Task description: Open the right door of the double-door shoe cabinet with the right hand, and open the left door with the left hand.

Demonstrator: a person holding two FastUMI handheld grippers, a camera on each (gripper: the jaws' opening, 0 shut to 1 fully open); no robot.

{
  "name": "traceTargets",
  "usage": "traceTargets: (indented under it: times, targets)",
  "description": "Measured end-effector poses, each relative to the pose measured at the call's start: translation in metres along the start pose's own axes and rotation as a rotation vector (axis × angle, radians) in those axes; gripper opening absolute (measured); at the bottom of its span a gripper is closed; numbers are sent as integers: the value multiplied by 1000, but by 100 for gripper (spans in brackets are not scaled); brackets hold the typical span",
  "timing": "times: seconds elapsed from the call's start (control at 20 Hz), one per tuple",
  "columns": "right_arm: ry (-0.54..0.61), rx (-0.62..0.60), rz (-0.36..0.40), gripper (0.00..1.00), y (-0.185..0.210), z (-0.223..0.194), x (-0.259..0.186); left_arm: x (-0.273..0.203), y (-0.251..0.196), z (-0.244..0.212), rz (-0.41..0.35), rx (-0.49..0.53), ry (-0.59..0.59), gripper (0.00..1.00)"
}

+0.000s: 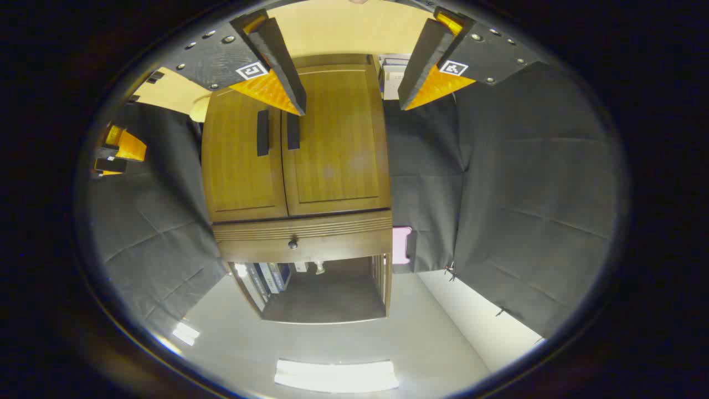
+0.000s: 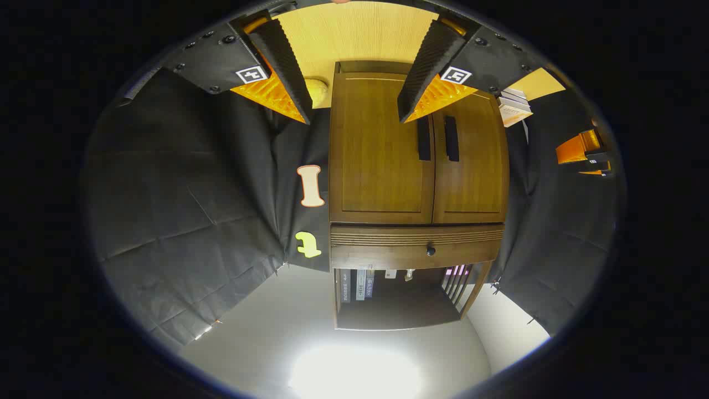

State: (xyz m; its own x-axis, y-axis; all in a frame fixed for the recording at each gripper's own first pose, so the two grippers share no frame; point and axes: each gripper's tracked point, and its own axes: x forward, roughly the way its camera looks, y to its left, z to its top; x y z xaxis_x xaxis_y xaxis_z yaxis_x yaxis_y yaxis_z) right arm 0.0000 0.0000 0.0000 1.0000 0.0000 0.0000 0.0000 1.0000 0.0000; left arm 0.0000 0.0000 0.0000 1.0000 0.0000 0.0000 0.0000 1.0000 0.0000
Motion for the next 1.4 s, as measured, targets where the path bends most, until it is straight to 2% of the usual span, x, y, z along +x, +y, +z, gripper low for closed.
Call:
traceTargets:
  times: [0.85, 1.4]
  targets:
    - [1, 2, 23, 97, 11, 3, 7, -1, -1, 1, 11, 18, -10, 97]
    - [-7, 19, 89, 97, 43, 6, 48, -4, 6, 4, 68, 29, -14, 96]
